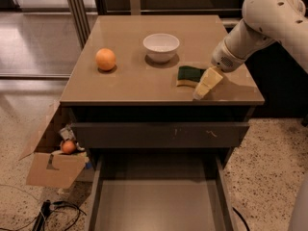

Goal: Place sponge into middle drawer

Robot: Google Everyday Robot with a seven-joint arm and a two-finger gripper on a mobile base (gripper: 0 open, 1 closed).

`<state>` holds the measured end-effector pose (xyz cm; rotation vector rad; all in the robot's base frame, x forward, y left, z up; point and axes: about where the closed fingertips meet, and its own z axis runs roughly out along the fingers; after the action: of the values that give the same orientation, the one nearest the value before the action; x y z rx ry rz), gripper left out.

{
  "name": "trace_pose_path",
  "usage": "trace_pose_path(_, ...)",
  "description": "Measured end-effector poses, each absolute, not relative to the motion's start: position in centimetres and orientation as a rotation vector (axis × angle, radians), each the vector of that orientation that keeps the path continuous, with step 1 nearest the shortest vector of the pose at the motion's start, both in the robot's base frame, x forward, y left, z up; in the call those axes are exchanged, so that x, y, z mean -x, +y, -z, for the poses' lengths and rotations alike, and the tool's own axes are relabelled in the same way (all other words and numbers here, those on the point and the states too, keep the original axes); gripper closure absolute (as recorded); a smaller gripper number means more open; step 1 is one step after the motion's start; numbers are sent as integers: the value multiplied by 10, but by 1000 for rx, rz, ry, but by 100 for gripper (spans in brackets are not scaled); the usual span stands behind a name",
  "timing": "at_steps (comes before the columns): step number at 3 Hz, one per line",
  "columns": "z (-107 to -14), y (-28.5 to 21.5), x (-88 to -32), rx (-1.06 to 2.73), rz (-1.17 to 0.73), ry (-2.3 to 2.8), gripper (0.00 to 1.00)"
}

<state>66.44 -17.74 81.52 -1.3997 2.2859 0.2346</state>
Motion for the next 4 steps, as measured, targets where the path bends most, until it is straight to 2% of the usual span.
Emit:
trace_pose_path(1,-814,-177,-665,1400,-237,2288,26)
trace_pose_path(4,-814,-177,-665,1400,-237,2288,96)
